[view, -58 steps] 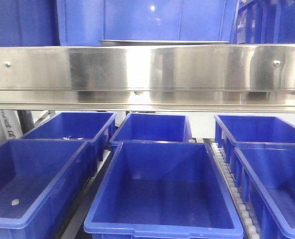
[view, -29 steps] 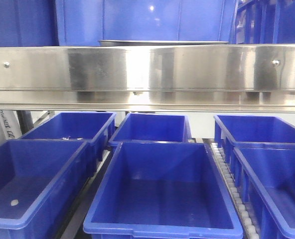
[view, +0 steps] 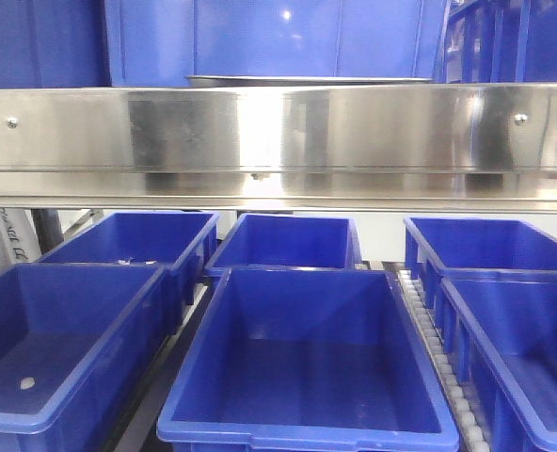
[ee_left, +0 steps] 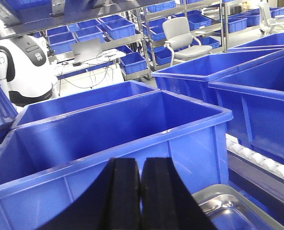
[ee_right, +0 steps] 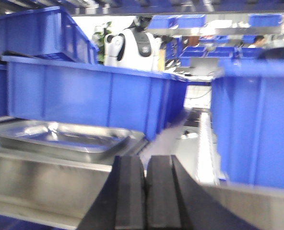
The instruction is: Stack silver trays without gaps
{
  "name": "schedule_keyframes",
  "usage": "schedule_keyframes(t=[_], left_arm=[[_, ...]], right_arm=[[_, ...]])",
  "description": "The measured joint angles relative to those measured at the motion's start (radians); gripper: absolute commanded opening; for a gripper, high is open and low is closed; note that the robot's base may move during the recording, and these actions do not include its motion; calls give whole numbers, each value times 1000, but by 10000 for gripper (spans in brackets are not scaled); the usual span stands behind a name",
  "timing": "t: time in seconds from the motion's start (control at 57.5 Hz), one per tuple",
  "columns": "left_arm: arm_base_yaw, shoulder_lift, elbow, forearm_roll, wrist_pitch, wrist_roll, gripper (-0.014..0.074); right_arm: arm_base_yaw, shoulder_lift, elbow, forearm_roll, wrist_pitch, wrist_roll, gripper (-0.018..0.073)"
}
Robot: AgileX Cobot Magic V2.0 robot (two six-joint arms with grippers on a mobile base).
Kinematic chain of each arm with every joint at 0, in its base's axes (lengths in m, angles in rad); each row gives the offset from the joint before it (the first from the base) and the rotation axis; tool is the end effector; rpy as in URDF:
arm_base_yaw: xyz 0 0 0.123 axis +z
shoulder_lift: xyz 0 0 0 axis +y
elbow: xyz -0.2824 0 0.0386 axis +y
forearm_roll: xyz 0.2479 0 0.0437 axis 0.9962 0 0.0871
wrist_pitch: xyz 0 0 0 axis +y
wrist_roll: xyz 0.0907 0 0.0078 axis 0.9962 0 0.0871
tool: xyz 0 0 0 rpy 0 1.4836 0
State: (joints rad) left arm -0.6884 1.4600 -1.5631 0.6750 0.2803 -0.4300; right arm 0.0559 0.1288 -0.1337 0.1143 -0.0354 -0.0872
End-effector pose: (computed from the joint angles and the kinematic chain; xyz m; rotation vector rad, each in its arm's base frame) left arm 0.2717 -0.2030 0.4741 0.5847 1.4952 -0.2201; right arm 0.0628 0.0032 0.2539 -0.0175 1.4437 0.0651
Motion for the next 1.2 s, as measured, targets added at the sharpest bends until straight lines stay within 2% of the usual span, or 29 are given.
schedule_keyframes(t=[0.156, 0.313, 0.556, 1.199], left_arm=[[0, 0, 0, 0, 0, 0, -6], [0, 0, 0, 0, 2, 0, -6], [0, 0, 0, 0, 2, 0, -6], [0, 0, 0, 0, 2, 0, -6]], right_arm=[[-39, -84, 77, -2, 3, 0, -78], [-43, -121, 120, -6, 11, 0, -78], [-43, -121, 135, -6, 69, 0, -78], [-43, -121, 135, -6, 22, 0, -78]])
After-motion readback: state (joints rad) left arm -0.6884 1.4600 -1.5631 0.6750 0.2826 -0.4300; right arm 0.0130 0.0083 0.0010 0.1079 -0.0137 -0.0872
